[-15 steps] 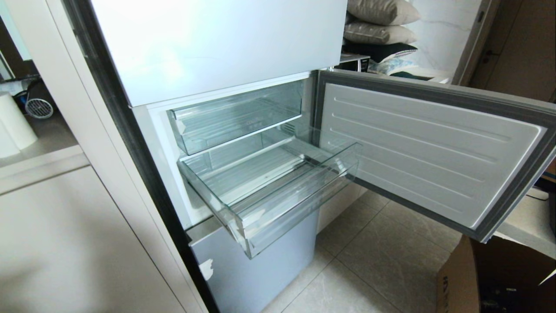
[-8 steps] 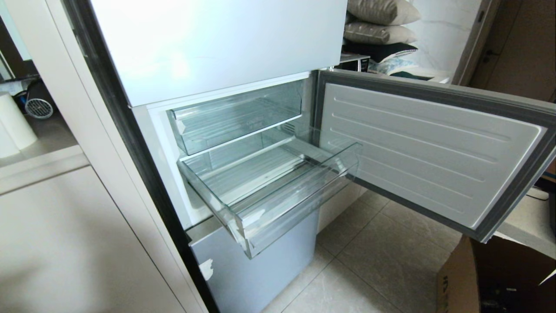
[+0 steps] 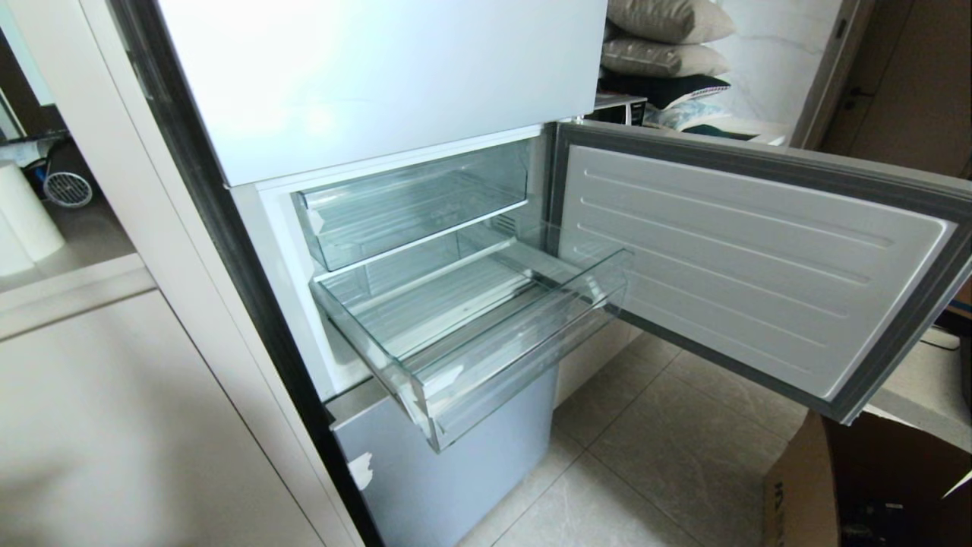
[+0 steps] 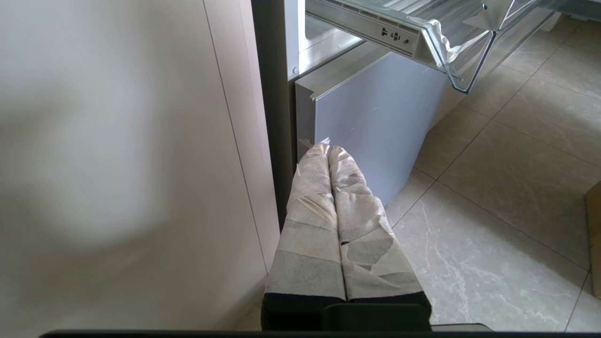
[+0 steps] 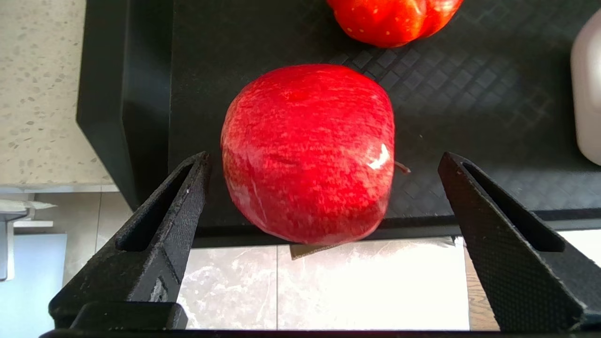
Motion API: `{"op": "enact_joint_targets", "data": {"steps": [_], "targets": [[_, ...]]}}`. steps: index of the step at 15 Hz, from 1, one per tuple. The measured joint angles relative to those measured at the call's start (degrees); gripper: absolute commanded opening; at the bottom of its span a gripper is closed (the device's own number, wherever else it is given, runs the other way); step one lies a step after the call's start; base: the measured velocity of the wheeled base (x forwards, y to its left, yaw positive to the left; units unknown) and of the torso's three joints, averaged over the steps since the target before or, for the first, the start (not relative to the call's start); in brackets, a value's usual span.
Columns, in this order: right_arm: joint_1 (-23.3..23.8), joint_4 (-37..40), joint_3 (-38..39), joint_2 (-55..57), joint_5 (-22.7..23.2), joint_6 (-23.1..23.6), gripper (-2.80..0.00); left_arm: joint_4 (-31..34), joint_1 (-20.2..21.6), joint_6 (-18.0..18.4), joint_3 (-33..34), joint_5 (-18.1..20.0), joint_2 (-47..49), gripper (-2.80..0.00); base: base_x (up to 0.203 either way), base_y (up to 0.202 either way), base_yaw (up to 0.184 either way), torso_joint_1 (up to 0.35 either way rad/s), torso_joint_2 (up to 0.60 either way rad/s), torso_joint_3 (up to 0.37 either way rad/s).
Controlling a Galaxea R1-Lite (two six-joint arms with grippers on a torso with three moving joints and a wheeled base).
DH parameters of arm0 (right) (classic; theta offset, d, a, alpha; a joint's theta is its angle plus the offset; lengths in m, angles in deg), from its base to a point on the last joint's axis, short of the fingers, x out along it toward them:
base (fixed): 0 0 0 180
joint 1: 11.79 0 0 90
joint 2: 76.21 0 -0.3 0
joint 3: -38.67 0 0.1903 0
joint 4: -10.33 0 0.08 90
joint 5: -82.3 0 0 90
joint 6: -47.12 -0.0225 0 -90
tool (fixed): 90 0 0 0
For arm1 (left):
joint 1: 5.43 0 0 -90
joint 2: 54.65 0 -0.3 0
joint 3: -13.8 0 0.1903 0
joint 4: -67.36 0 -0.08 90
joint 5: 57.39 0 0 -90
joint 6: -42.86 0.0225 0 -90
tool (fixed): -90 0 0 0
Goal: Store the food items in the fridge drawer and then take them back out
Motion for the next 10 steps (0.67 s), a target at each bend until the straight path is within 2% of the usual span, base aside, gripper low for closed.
{"op": "enact_joint_targets", "data": {"steps": [6,7,10], "targets": [[-0.3,0.0,-2.3,2.8,0.1,-0.2,0.0,0.0,0.0,0.0,0.0,0.0,0.0,-2.8,0.0,0.0,0.0,0.0,0.0,0.0],[-0.3,0.0,-2.6,3.2,0.1,-0.2,-2.8,0.0,0.0,0.0,0.0,0.0,0.0,-2.8,0.0,0.0,0.0,0.0,0.0,0.0],[-0.3,0.0,-3.4,4.0,0.2,-0.2,-2.8,0.0,0.0,0.0,0.0,0.0,0.0,-2.8,0.0,0.0,0.0,0.0,0.0,0.0]]}}
